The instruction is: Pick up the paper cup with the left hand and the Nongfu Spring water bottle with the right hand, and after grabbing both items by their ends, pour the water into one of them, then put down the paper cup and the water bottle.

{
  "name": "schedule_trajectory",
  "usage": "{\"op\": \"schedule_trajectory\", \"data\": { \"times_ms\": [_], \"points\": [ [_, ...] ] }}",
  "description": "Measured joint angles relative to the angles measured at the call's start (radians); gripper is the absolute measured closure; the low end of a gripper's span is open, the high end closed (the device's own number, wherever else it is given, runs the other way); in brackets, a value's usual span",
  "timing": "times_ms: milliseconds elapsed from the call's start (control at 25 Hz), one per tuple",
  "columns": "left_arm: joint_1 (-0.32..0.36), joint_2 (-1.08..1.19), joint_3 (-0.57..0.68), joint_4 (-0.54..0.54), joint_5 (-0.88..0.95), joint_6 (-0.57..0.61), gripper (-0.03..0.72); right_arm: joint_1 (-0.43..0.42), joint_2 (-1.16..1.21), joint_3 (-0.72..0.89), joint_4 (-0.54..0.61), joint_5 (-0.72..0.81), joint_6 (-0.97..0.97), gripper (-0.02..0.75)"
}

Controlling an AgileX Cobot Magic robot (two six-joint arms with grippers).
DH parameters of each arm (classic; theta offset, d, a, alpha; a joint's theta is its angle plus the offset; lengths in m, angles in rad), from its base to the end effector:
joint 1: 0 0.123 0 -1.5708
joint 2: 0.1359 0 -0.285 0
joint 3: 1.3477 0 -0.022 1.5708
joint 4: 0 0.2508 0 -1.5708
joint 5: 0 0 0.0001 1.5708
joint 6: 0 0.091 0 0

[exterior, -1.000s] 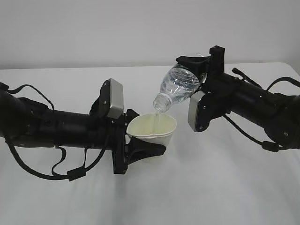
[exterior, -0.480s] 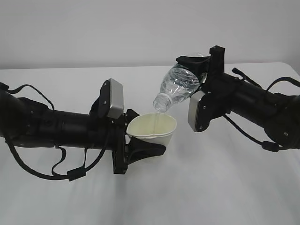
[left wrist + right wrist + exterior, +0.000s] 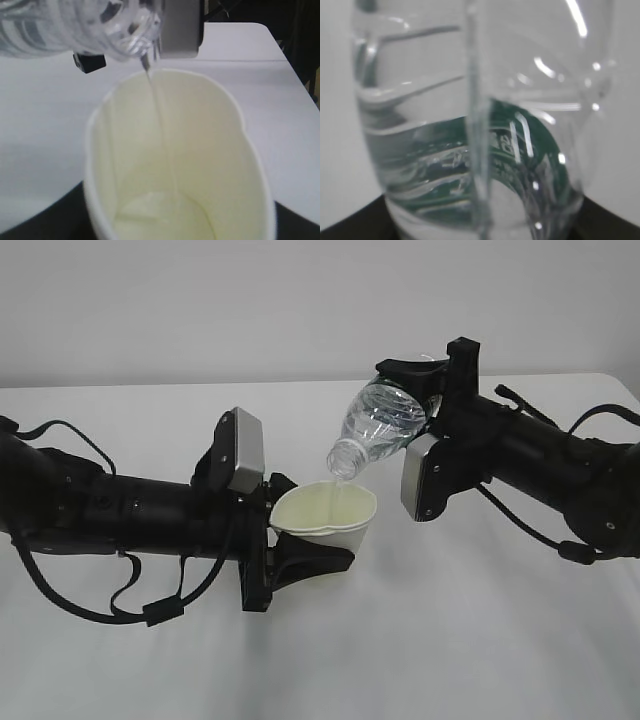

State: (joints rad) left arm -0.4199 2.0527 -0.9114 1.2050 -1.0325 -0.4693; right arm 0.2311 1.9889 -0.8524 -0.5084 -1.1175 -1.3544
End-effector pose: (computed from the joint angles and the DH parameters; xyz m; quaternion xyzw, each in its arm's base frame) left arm 0.2949 -0.2115 0.1213 0.5333 0.6022 -0.3783 0.4581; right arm 0.3567 0.1248 0.1598 -0.6393 0.2925 -0.3142 0.6380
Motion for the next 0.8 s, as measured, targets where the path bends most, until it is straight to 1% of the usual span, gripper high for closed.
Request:
{"op": "schedule_trajectory", "data": {
  "times_ms": [800],
  "points": [
    [0.000, 0.000, 0.000, 0.000, 0.000, 0.000, 0.274, 0.000, 0.000, 0.000, 0.000, 0.000, 0.000, 0.328]
  ]
}}
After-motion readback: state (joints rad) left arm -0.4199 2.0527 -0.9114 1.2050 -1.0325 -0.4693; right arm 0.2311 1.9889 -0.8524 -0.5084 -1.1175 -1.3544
